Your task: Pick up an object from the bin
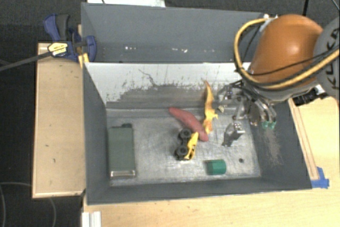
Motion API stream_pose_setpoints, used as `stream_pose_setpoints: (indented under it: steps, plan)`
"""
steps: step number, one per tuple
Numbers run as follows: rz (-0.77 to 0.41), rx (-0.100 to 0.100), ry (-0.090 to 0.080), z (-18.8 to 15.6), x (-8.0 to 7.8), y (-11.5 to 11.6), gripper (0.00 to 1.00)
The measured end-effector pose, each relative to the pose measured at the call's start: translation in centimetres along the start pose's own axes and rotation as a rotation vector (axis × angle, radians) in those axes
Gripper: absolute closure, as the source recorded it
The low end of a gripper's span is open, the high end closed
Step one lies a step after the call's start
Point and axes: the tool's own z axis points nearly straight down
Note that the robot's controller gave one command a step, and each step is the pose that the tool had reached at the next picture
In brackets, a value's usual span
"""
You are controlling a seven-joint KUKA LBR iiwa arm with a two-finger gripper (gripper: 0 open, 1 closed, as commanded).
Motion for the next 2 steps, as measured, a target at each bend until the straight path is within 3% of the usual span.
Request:
stream_pose_setpoints:
  steps: [1,2]
  plan:
    - [0.000,0.000,0.000,0.0,0.0,0.0,0.00]
    - [0.066,0.000,-0.006,4.9,-0.4,1.0,0.00]
